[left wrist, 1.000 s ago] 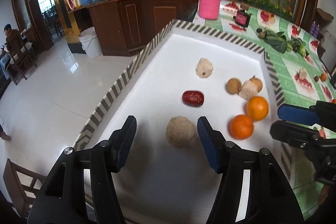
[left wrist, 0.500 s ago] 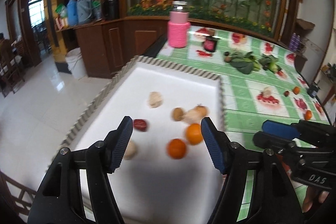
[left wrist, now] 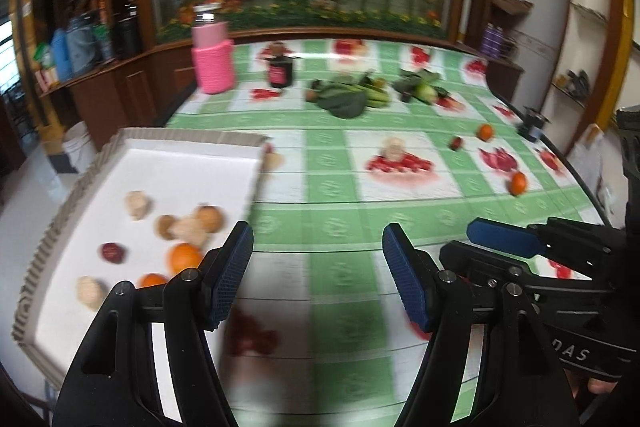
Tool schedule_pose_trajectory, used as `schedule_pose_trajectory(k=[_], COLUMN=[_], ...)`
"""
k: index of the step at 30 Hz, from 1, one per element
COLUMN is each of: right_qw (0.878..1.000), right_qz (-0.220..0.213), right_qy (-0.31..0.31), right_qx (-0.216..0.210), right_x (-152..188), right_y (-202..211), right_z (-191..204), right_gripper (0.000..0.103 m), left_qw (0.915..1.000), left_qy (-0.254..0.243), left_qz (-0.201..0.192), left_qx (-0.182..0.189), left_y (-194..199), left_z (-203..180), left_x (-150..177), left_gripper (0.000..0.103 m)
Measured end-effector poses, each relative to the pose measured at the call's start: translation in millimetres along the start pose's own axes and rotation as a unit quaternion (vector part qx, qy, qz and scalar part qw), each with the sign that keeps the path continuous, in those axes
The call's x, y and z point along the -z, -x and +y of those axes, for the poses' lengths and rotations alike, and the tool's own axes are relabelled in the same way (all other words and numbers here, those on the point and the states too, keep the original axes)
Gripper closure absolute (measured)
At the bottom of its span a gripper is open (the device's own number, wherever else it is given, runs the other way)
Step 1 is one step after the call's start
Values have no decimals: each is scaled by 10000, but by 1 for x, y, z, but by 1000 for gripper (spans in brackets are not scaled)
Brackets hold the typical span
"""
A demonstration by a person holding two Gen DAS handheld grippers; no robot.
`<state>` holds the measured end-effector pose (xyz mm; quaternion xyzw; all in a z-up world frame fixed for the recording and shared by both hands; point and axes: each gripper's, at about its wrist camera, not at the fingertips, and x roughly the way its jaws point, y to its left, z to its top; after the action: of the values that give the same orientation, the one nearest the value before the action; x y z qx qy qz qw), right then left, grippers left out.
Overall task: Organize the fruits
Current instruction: 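Withdraw both open tools from the tray back over the table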
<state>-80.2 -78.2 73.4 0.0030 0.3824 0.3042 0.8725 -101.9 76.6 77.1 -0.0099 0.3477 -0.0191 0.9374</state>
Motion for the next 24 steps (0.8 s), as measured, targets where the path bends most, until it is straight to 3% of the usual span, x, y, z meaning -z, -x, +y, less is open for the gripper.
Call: schedule_pose_trajectory(k=[8,17,20,24], right_qw=[9976,9873,9861,9897], right_qz=[3,143,186,150], right_qy=[-527,-1015,-1075,-1037], right_qx=[459,1215,1255,970], right_x=[17,14,8,-7], right_y=[18,24,21,13], right_z=[-69,-157,-173,-173], right_gripper=[69,67,66,66], left_qw=[9975,9927,9923,9924], left_qy=[-250,-221,-154,-25], left_qz=[396,817,914,971], left_qx=[529,860,823,755], left_y=[-25,-63,-78,-99], left_z=[-46,-66,-66,-63], left_x=[-1,-15,-24,-41], left_gripper=[35,35,35,35])
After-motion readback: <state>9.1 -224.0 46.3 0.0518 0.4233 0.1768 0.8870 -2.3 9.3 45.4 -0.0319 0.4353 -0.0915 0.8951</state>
